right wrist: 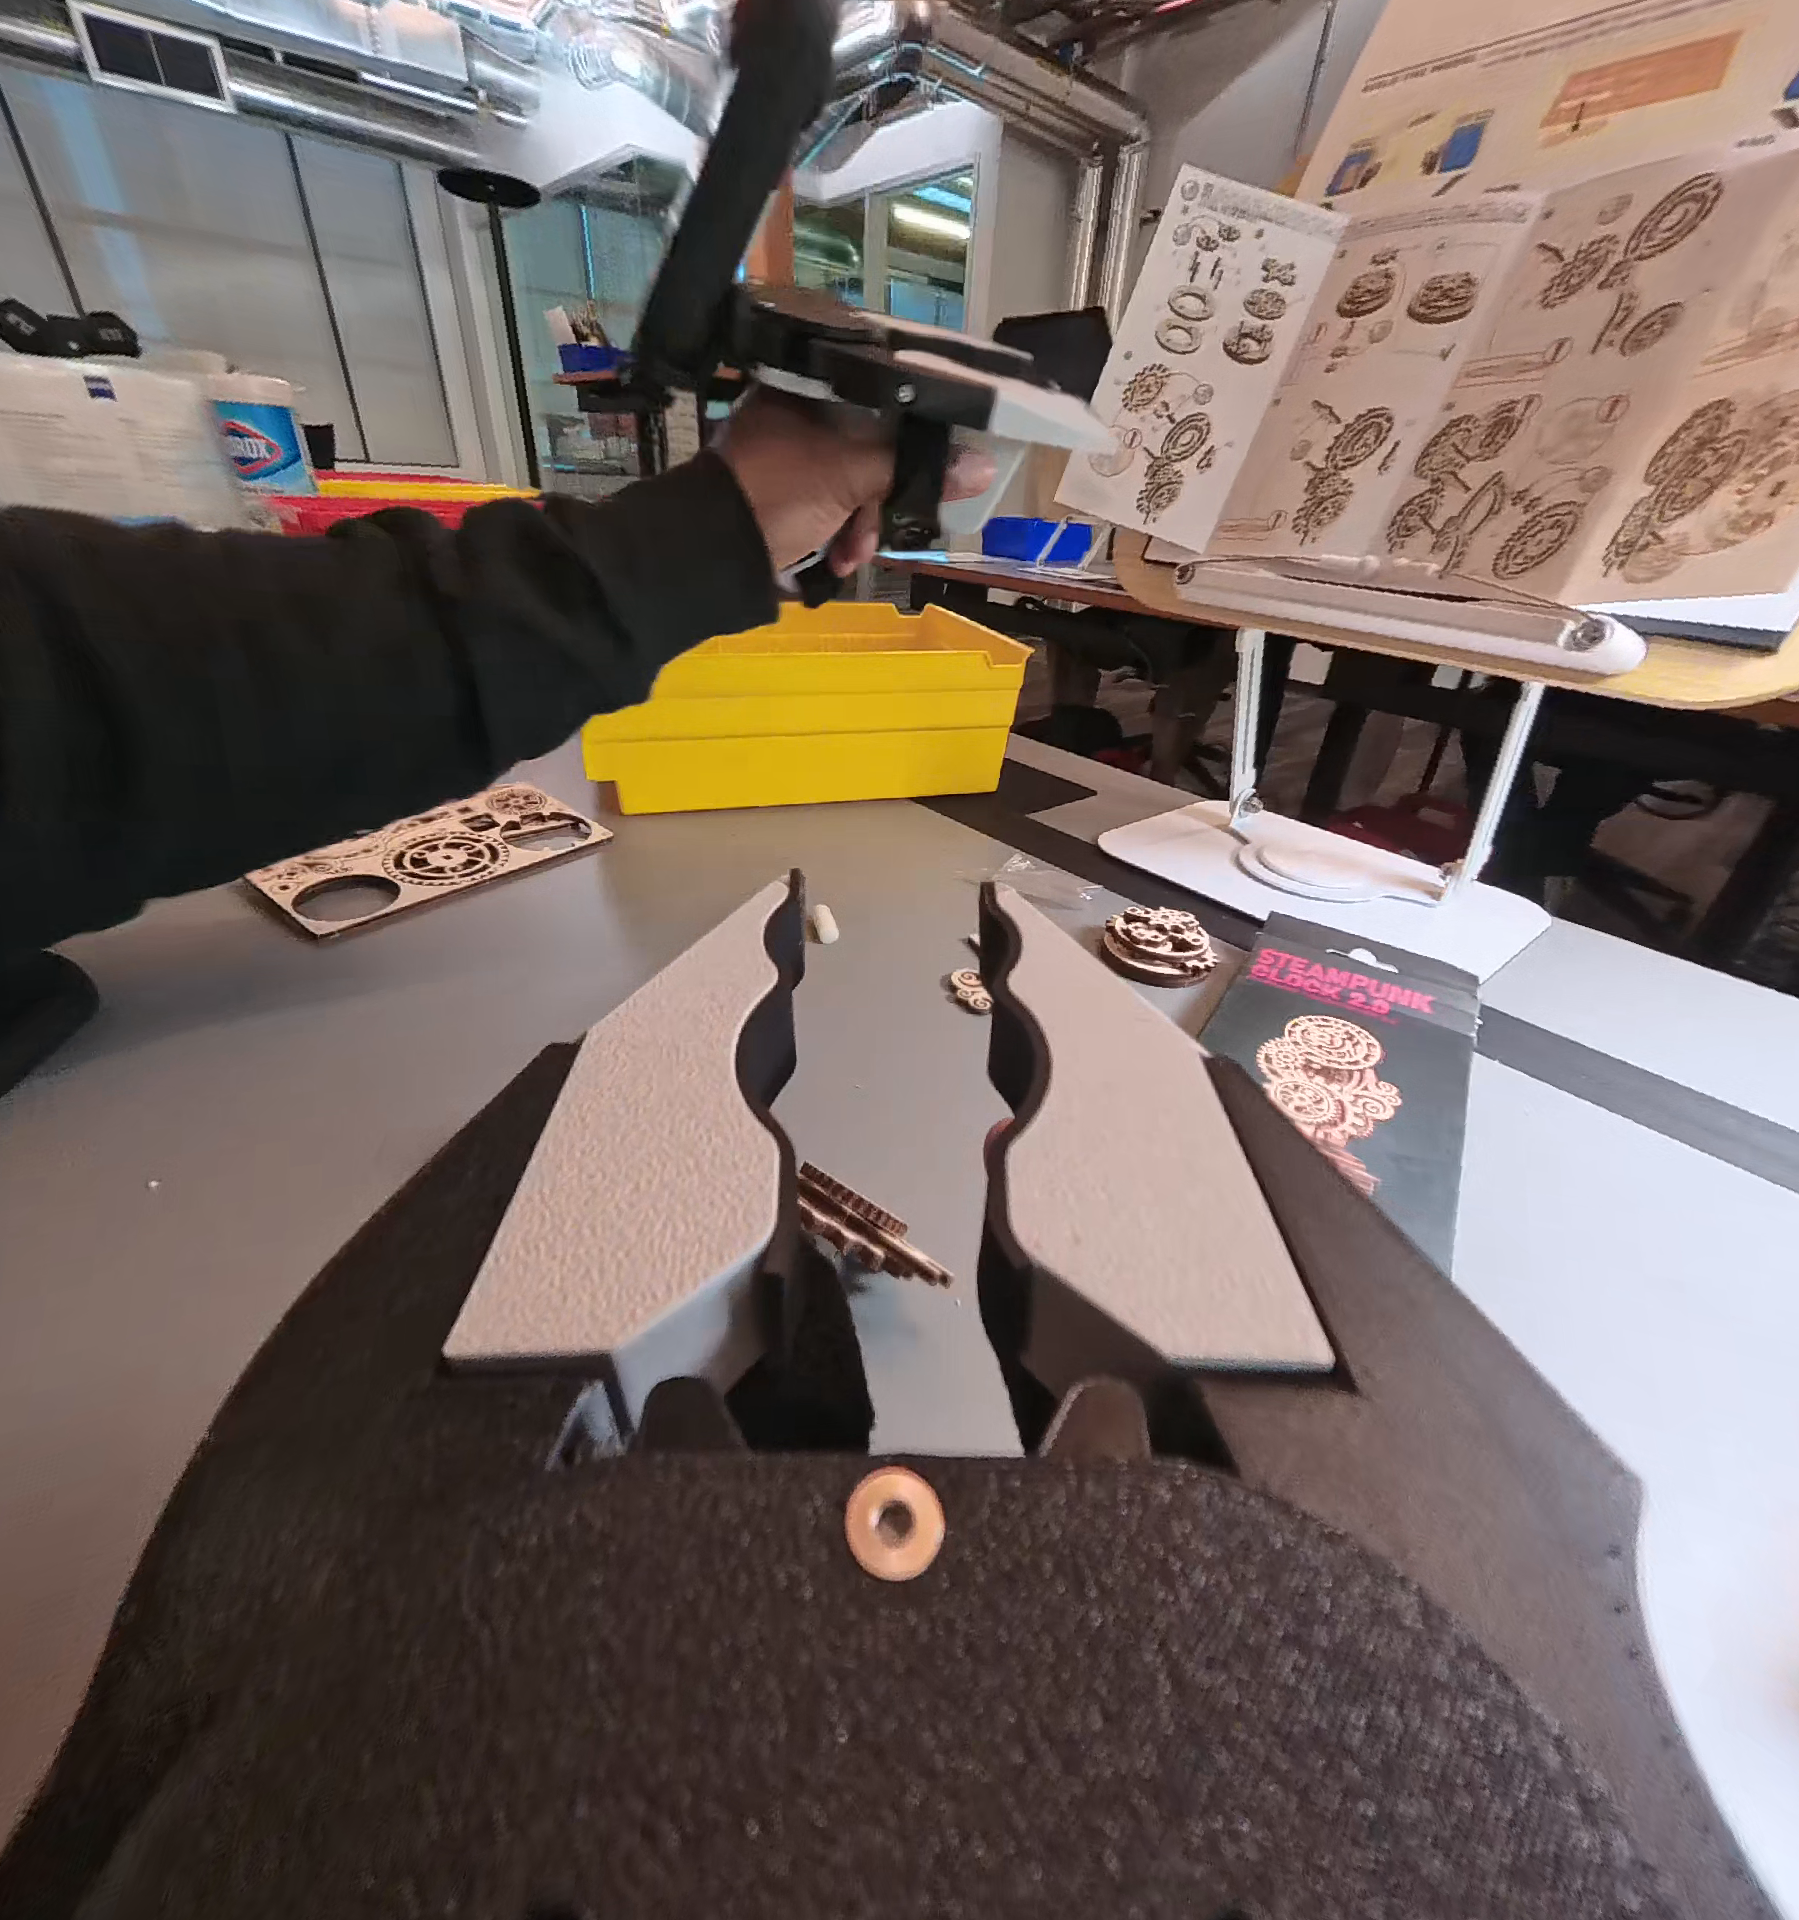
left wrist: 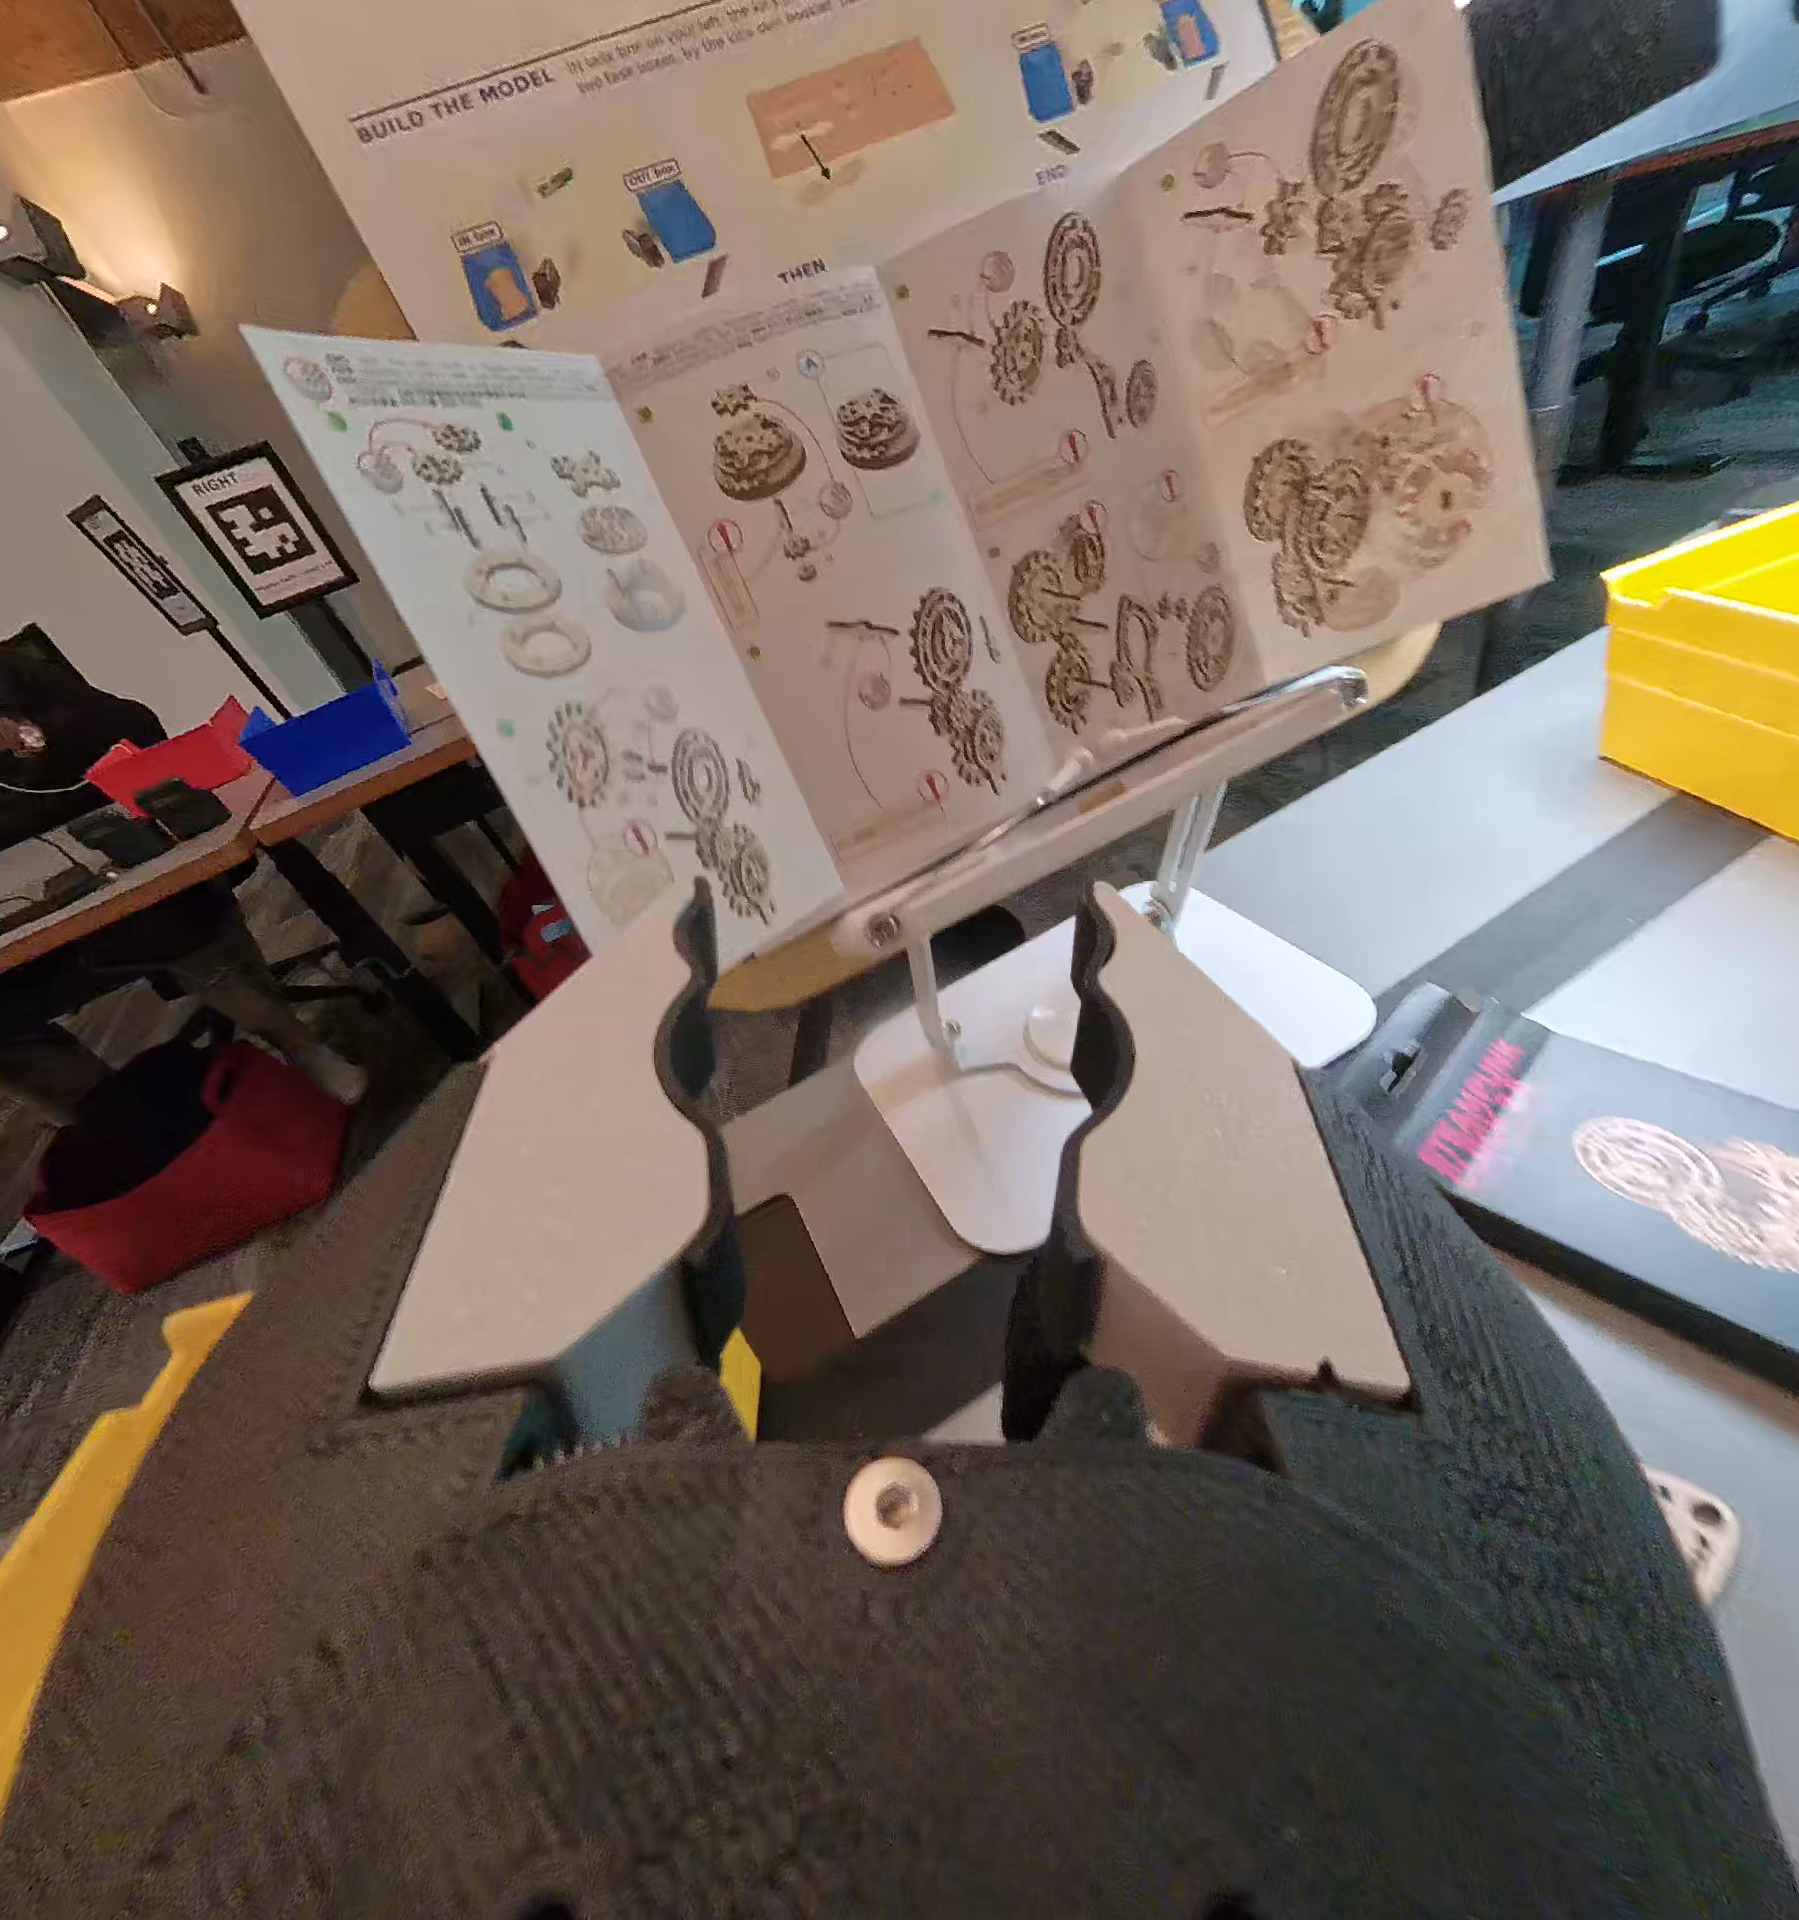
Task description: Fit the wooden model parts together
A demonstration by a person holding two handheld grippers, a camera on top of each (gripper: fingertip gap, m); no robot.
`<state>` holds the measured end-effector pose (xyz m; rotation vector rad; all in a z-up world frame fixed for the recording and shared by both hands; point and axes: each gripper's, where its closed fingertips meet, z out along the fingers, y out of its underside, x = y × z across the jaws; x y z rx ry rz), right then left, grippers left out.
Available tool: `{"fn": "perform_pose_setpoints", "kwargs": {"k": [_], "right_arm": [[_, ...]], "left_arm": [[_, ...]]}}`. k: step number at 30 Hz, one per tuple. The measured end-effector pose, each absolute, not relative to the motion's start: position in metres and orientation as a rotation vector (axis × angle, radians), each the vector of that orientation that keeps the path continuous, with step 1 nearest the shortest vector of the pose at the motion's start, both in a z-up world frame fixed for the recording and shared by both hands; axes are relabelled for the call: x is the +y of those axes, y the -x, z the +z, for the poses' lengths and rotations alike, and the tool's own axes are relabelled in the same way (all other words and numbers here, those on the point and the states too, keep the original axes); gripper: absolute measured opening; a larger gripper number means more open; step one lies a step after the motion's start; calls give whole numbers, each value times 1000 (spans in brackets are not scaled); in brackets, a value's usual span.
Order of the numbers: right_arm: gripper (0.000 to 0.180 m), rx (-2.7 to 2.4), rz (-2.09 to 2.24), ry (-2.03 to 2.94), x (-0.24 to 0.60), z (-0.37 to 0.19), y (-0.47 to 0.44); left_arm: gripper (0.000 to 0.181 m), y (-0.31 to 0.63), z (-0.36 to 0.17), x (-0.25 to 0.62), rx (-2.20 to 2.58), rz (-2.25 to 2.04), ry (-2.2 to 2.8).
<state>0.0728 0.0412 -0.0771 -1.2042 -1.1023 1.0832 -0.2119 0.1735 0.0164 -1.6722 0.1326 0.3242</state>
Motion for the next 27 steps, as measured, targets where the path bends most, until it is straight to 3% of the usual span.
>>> {"fn": "perform_pose_setpoints", "kwargs": {"k": [5,7,9,19,27], "right_arm": [[24,-1105,1047,1197,43,-79,-74],[18,-1101,1048,1189,43,-79,-74],[10,-1096,1051,1197,45,-80,-74],[6,-1082,1071,1250,54,-90,-71],[11,-1053,1119,1277,56,-88,-74]], "left_arm": [[52,227,18,214,117,349,1686],[33,233,16,221,95,353,1693],[0,233,16,222,120,347,1700],[0,238,24,203,173,373,1711],[5,235,59,71,291,393,1734]]}}
